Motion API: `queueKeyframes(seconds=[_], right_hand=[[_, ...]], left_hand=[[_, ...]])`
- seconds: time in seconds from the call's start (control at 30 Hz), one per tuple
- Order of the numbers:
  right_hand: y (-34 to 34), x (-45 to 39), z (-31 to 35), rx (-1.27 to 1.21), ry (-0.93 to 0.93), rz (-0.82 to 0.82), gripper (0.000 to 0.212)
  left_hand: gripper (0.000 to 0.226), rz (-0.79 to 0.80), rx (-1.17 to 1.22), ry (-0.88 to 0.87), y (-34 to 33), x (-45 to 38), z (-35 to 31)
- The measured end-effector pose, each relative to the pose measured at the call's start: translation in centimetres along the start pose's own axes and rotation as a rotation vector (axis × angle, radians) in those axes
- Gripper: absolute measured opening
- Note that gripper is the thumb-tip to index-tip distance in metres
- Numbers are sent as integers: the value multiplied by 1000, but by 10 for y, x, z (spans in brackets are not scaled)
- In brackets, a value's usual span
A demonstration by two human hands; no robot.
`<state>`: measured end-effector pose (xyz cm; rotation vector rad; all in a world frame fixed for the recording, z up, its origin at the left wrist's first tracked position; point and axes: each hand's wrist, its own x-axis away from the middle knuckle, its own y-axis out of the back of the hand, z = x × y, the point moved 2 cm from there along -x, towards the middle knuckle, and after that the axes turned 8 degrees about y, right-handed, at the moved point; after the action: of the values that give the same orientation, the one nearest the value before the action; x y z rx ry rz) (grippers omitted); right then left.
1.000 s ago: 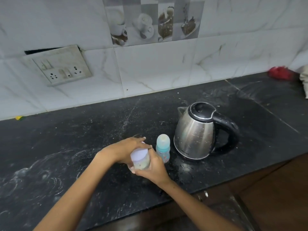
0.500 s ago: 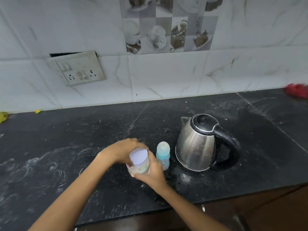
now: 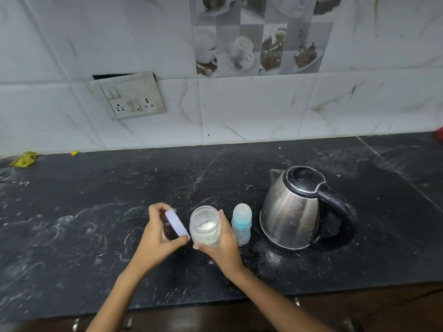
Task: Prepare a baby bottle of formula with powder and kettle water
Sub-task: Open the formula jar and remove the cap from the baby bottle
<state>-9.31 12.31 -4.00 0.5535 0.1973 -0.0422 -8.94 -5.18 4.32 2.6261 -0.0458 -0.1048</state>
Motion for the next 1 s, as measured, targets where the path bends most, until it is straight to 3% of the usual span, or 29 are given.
queueKeyframes(seconds=[0.1,0.27,0.47,0.53,0.6,0.67,0.77,0.83,0.93,1.0], right_hand=[[1,3,4,25,-13,45,128],[4,17,-9,81,11,120,111],[30,36,-9,138,110,103,77],[41,42,-8,116,134,61,62],[51,45,-14,92,143,-12,44],[62,47,-20,55,140,-114,35],[76,45,-25,9,99,-243,49],[77,41,-28,-8,59,-251,65],[70,27,-36,-50,4,-156,86],[67,17,-42,-65,14,-76,95]], left_hand=[[79,-61,129,44,-2,25,24],[71,-120,221,187,-27,50,67],[64,-125,-128,195,-45,52,97],[78,-91,-236,163,-46,53,100],[92,-102,-268,133,-44,55,95],[76,-178,-183,118,-41,60,76],[36,-341,-54,-7,-43,64,32],[25,-364,-42,-121,-49,59,3],[29,-265,-39,-232,-62,39,-29],[45,-136,-65,-264,-69,16,-41]])
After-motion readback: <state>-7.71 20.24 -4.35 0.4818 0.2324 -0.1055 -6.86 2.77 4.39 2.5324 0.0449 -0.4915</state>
